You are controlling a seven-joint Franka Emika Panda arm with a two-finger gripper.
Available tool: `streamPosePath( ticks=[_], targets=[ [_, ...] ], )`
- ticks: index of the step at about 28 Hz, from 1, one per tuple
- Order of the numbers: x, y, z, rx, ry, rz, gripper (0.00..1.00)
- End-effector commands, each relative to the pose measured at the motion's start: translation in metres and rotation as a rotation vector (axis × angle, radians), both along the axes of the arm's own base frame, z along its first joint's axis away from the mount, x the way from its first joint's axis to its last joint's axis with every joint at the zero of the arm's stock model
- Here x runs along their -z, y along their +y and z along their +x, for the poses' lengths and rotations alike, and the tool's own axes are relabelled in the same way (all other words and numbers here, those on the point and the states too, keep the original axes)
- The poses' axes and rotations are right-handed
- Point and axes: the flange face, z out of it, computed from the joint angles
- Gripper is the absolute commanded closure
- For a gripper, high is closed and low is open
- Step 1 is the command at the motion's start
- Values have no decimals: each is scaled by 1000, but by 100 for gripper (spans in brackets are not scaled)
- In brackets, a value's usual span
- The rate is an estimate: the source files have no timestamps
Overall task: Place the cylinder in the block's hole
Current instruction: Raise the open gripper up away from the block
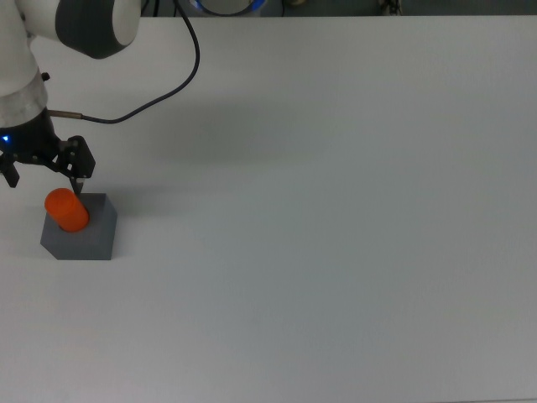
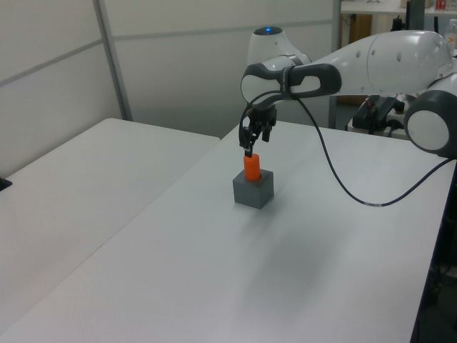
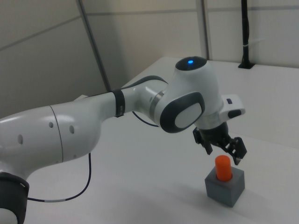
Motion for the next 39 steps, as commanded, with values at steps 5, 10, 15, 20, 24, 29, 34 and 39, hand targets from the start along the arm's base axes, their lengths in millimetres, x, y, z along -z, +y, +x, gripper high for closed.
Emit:
streamPosePath(
  ticks=[5, 10, 15, 20, 24, 29, 34, 39],
  targets=[
    [-46, 23, -24, -38, 76, 30, 0],
    [-54, 48, -32, -82, 149, 46, 0],
    [-55, 60, -33, -113, 190, 0, 0],
    [-58, 61, -35, -114, 194, -4, 0],
    [-62, 61, -36, -114, 188, -5, 0],
    [-59, 61, -35, -113, 192, -4, 0],
    [-59, 61, -35, -108, 192, -3, 0],
    [-59, 62, -35, -111, 192, -3, 0]
  ],
)
